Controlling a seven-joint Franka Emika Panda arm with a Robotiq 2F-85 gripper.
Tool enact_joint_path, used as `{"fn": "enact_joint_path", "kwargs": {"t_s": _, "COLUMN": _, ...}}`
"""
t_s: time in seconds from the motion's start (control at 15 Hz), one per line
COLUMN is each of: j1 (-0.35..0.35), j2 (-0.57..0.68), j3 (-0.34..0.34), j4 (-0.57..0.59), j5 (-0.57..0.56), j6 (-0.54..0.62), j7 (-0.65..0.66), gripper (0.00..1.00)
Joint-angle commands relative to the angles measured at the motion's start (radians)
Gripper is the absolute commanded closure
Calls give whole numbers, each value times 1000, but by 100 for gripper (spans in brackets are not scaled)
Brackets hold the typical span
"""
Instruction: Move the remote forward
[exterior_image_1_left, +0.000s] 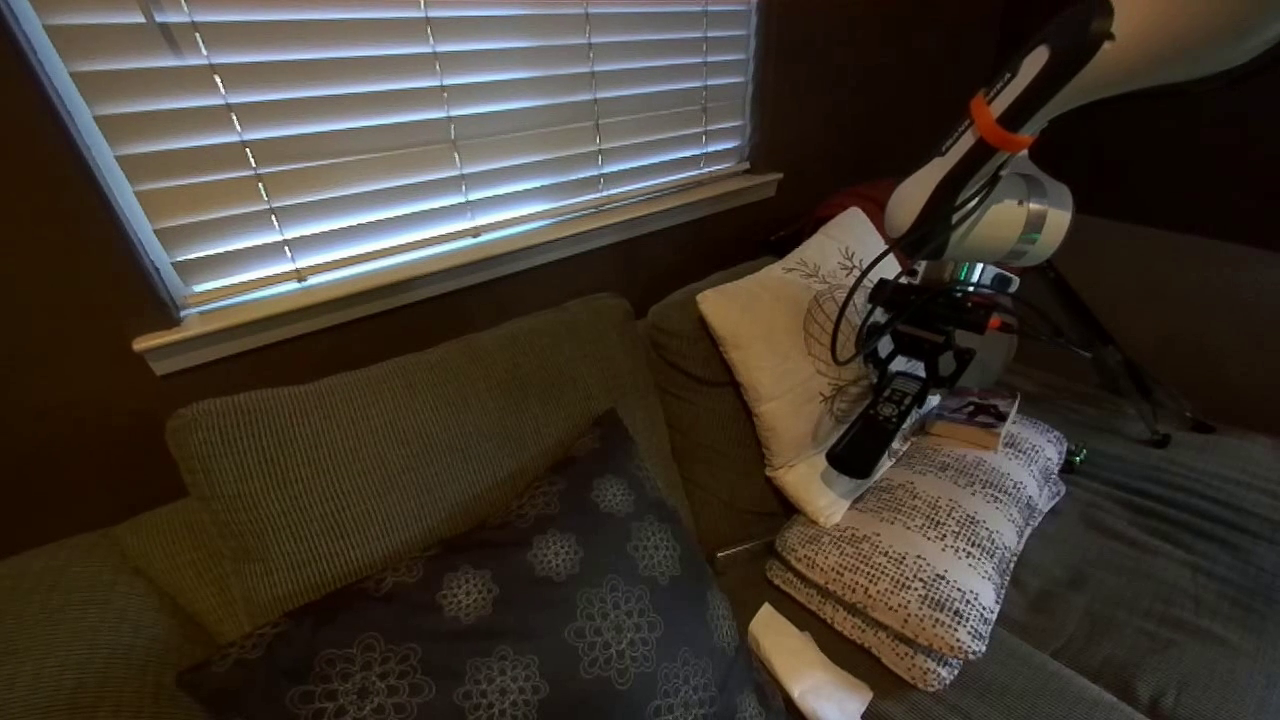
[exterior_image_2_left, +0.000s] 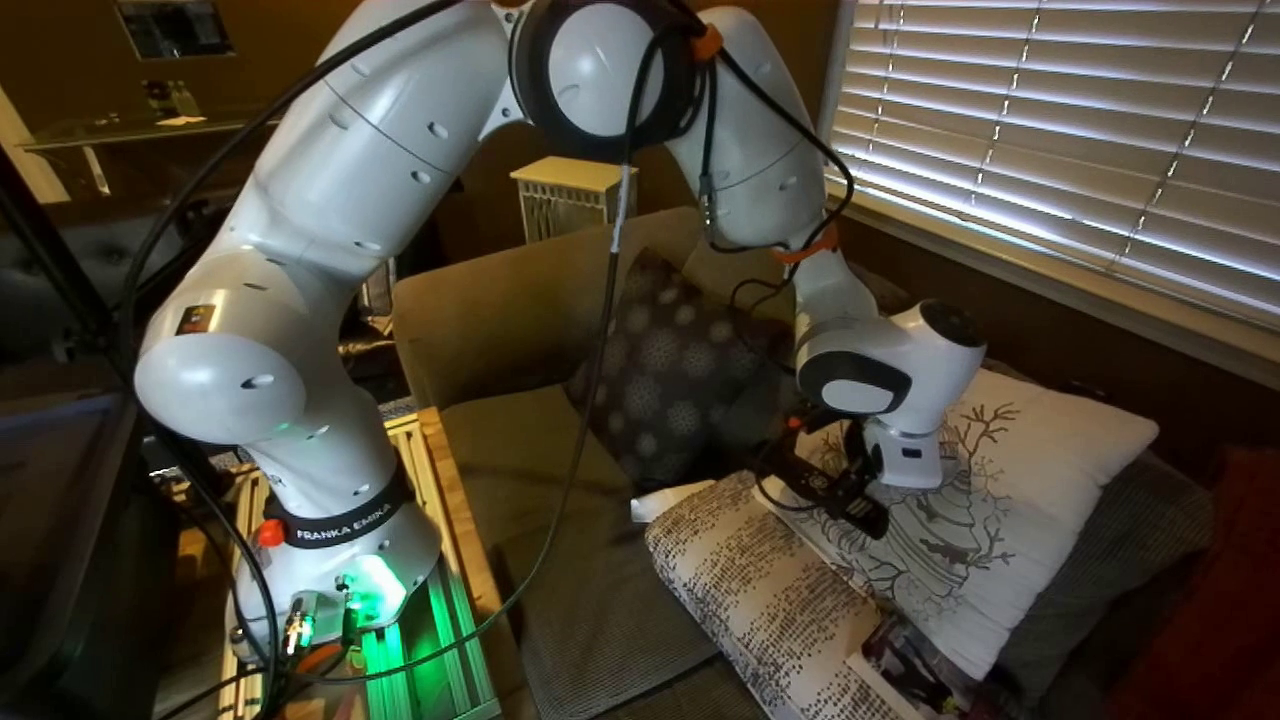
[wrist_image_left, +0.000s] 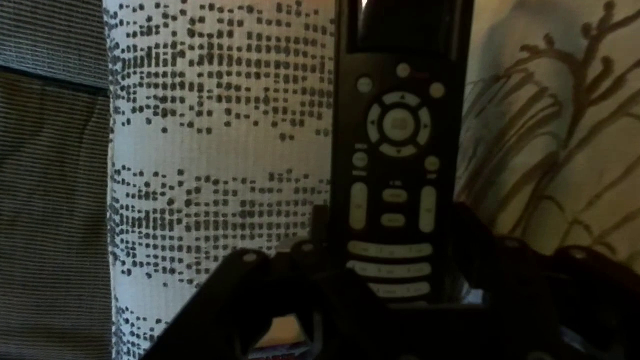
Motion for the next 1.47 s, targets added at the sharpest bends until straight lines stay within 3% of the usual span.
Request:
{"fn": "enact_joint_path", "kwargs": {"t_s": 0.0, "j1": 25, "j2": 36, "j3": -28, "j4": 59, "j5": -25, "j6": -49, "j7": 78, "gripper": 65}}
{"fn": "enact_joint_path", "kwargs": {"t_s": 0.8, "j1": 67, "j2": 60, "j3": -60, "j4": 127, "j5": -118, "j6": -123, "j7": 220, "gripper": 65}}
{"fn": "enact_joint_path", "kwargs": {"t_s": 0.87, "j1": 71, "j2": 61, "j3": -60, "j4": 131, "j5": -125, "j6": -121, "j7": 228, "gripper": 34}}
{"fn": "enact_joint_path", "kwargs": {"t_s": 0.93, "j1": 76, "j2": 60, "j3": -62, "j4": 134, "j5": -132, "j6": -123, "j7": 241, "gripper": 14}}
{"fn": "enact_joint_path", "kwargs": {"t_s": 1.07, "j1": 86, "j2": 60, "j3": -66, "j4": 139, "j5": -151, "j6": -122, "j7": 255, "gripper": 2}}
{"fn": "enact_joint_path", "kwargs": {"t_s": 1.4, "j1": 106, "j2": 55, "j3": -73, "j4": 144, "j5": -188, "j6": -122, "j7": 280, "gripper": 0}}
